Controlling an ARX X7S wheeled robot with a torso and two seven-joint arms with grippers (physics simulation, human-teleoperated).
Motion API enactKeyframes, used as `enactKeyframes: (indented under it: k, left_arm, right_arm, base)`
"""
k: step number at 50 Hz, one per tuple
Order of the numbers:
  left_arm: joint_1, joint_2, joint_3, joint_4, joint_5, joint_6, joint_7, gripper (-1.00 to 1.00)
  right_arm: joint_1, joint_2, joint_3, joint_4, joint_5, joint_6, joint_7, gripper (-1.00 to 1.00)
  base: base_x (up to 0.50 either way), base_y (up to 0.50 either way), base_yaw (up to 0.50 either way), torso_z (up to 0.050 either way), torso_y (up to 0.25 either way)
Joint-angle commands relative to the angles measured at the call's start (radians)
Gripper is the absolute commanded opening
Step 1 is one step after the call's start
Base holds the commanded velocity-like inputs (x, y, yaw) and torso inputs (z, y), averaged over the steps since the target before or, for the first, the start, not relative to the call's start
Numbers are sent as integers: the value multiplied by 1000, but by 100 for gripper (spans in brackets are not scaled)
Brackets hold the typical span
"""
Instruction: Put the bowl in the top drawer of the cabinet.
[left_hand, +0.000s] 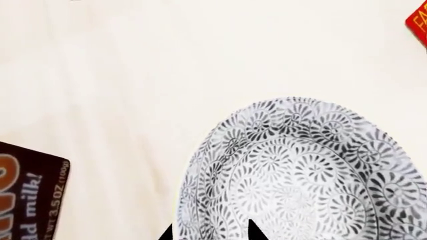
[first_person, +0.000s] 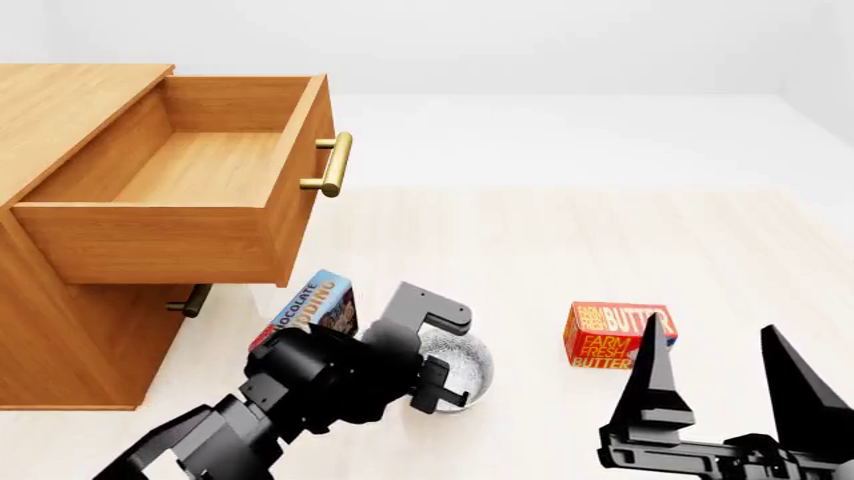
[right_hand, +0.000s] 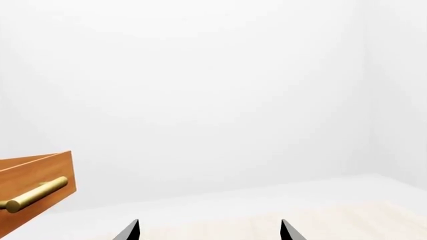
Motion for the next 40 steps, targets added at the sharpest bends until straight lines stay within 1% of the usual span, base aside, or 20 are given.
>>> enactKeyframes:
  k: [1,16,27,40]
  left_arm:
    - [3,-3,8,-2,0,11,10,-100]
    - [-1,-12,8,3,-9,9,15,-100]
    - [-1,-30,-19,25,-30,24,10,-100]
    - [-8,-80,-95,194,-123,-17,-68,-100]
  right_arm:
    - [4,6,1,-3,4,2,6,100]
    - [4,9,0,-1,4,-9,9,100]
    - [2,9,-5,8,1,-16,9,100]
    - [2,17,-5,2,4,-14,16,100]
  base:
    - [0,0,0,0,0]
    - [0,0,0,0,0]
    - [0,0,0,0,0]
    - [0,0,0,0,0]
